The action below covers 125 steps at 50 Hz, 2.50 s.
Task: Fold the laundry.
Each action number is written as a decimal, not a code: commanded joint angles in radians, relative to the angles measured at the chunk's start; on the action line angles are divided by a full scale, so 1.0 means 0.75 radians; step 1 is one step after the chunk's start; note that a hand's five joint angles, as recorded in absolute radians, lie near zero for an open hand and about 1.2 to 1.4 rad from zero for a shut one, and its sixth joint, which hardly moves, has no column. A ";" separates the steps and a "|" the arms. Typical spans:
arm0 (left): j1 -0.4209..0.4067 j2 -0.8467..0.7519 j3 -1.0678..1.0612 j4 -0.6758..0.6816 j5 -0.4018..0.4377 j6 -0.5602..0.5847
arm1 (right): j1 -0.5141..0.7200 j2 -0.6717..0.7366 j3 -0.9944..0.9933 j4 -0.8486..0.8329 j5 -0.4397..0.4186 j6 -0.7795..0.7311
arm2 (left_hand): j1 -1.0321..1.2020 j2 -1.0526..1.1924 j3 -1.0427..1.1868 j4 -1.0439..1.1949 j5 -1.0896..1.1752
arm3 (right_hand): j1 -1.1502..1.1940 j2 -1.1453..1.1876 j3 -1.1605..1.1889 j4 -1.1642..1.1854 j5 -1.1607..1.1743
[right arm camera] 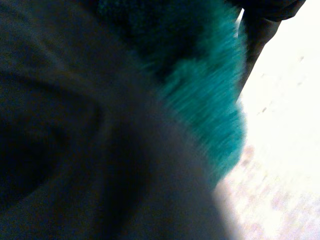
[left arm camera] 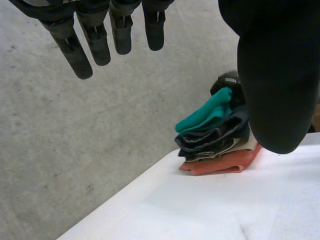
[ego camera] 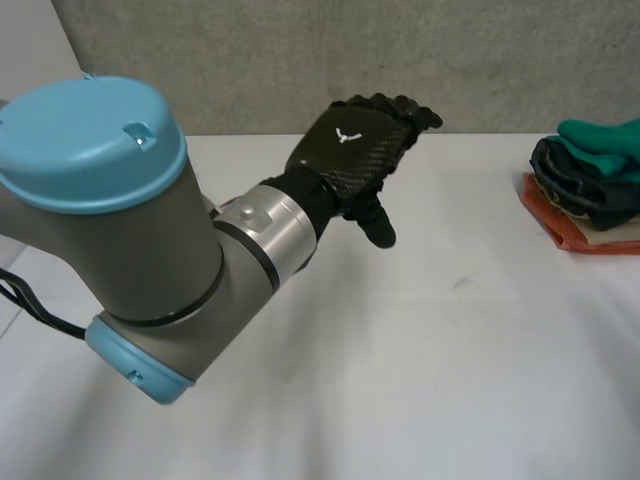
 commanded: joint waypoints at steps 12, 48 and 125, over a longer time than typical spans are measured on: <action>-0.068 0.018 -0.023 0.002 0.015 -0.003 | -0.083 -0.237 0.203 0.133 0.015 -0.089 | -0.036 -0.030 -0.031 -0.029 -0.040 | -1.145 -1.306 -1.341 -1.363 -1.286; 0.680 0.178 -0.016 0.004 -0.120 0.074 | 0.346 -1.276 0.943 0.307 0.339 -0.433 | -0.052 -0.046 -0.047 -0.045 -0.056 | -1.145 -1.306 -1.341 -1.363 -1.286; 0.220 -0.062 -0.245 0.200 -0.218 0.287 | 0.830 -0.926 0.931 1.029 0.678 -0.586 | 0.038 0.044 0.043 0.045 0.035 | -1.145 -1.306 -1.341 -1.363 -1.286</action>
